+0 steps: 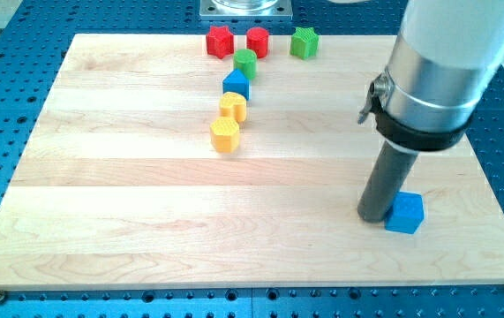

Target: Move the blue cube to the bottom right

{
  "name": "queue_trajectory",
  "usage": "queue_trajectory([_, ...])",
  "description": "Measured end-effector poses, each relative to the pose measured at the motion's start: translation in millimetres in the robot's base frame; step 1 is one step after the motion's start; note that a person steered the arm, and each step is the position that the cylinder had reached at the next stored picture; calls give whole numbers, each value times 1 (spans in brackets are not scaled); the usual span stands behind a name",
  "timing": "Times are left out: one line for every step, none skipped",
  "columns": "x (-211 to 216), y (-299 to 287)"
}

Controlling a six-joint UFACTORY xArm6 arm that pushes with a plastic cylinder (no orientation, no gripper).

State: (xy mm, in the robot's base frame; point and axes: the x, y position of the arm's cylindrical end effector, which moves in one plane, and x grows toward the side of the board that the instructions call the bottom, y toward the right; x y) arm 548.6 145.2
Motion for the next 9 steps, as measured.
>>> queue_trajectory([5, 19])
queue_trajectory([-26, 8])
queue_trajectory([-52, 64])
queue_trajectory([-33, 63])
queue_trajectory([-9, 34])
queue_trajectory([8, 29])
queue_trajectory([16, -37])
queue_trajectory([31, -6])
queue_trajectory([31, 13])
